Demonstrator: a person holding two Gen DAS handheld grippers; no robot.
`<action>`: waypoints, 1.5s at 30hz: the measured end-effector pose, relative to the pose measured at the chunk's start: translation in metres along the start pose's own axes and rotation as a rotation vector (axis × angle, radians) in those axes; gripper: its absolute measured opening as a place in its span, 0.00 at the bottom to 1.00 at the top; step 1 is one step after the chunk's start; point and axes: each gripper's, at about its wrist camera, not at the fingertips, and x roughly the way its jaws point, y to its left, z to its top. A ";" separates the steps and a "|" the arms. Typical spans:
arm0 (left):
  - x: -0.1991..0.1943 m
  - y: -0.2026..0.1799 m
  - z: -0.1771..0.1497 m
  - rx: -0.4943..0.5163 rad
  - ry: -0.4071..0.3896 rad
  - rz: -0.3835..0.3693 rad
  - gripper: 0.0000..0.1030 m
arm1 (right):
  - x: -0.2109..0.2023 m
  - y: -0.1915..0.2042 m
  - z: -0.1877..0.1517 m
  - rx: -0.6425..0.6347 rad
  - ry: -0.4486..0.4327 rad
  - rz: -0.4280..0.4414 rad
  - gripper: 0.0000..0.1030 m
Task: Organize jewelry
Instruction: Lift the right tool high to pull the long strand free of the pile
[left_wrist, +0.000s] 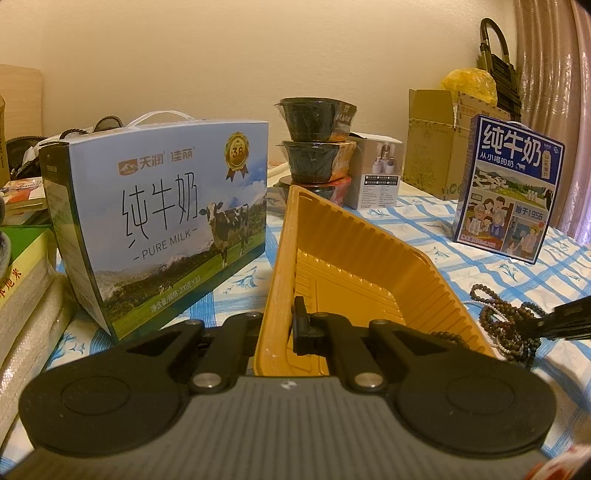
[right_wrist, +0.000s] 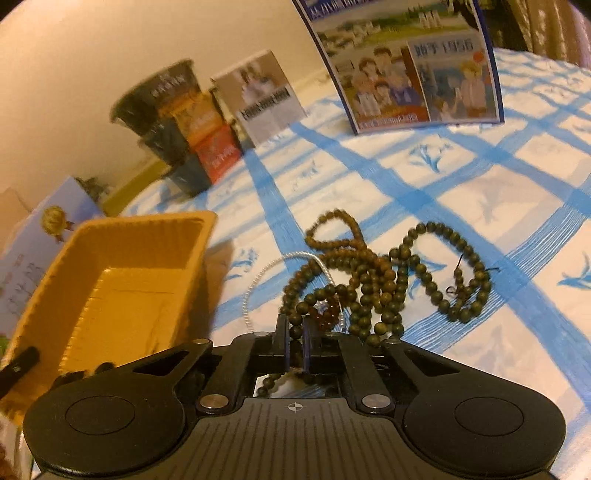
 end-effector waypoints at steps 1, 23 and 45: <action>0.000 0.000 0.000 0.001 -0.001 0.000 0.05 | -0.008 0.000 -0.001 -0.009 -0.012 0.010 0.06; -0.001 -0.003 0.002 0.007 -0.004 0.000 0.05 | -0.207 -0.010 0.057 0.014 -0.400 0.056 0.06; 0.002 -0.003 0.004 0.002 -0.005 -0.002 0.05 | -0.278 0.033 0.151 -0.154 -0.521 0.111 0.06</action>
